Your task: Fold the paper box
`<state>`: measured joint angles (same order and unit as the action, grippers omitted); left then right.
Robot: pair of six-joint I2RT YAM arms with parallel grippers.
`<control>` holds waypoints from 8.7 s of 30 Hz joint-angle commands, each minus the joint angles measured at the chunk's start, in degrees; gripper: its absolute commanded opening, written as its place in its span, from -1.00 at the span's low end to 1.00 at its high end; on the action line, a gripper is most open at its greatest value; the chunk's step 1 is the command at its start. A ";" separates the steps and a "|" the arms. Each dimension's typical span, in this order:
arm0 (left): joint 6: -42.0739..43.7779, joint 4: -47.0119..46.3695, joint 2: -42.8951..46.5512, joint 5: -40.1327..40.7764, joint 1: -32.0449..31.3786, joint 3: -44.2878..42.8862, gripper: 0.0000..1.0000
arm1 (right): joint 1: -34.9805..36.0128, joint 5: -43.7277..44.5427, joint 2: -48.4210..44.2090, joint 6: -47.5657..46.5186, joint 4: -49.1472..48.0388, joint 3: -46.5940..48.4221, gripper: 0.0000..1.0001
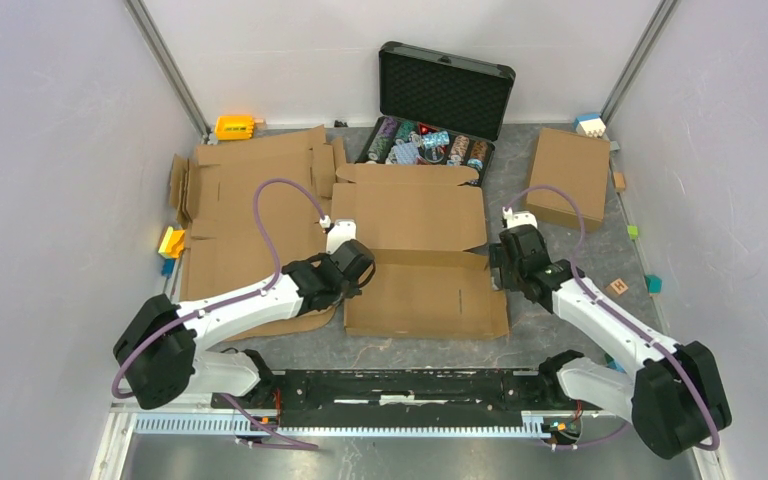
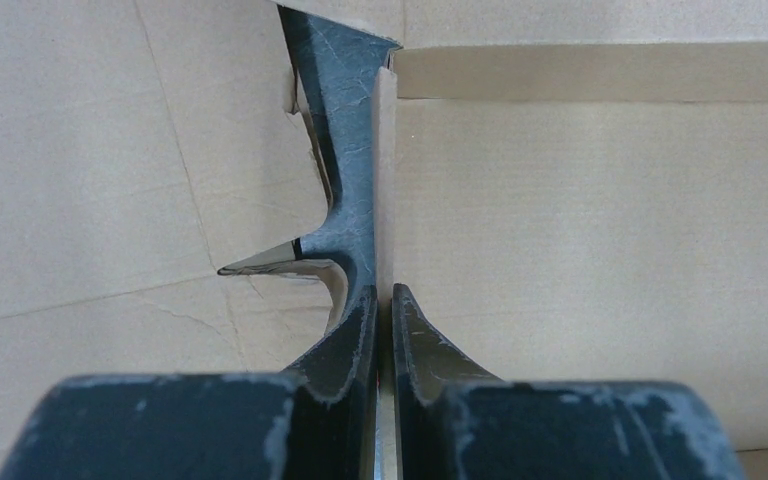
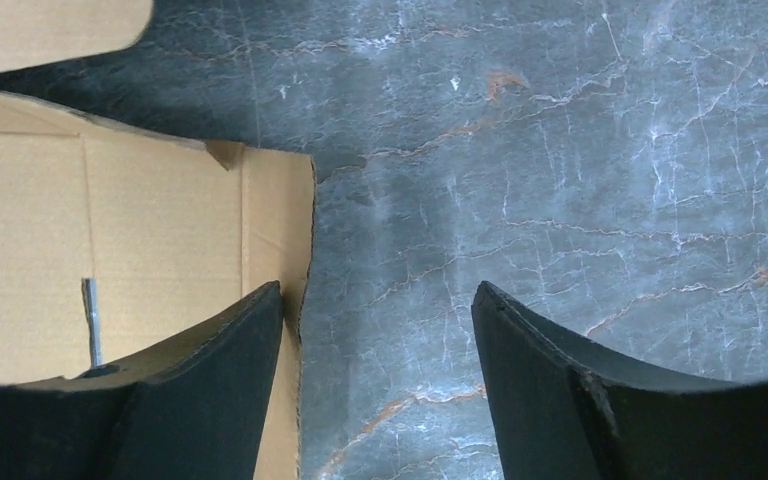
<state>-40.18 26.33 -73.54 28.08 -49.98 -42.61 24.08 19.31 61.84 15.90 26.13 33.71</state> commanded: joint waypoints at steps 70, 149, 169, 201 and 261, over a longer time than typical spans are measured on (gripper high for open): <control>-6.18 2.23 -4.46 4.92 0.42 -2.57 -0.93 | -1.44 -22.92 7.85 -5.31 -6.39 3.89 0.86; -8.86 1.97 -4.38 7.87 0.49 -2.74 -0.95 | 9.42 -15.61 -6.20 0.88 -0.41 9.22 0.84; -8.60 1.98 -3.90 8.22 0.49 -2.21 -0.95 | 9.01 -2.64 9.74 -2.60 -0.88 9.49 -0.07; -8.50 1.97 -5.63 7.34 -0.56 -3.87 -0.96 | 8.18 -21.57 4.09 -2.61 -1.70 12.48 -1.00; 13.20 -11.33 -29.39 -18.41 -19.55 -32.25 0.95 | 3.16 -23.62 -2.51 -2.34 -4.88 4.74 -1.00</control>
<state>-22.55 14.31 -100.07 7.42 -69.25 -70.72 27.24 -2.87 60.80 12.73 23.81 38.68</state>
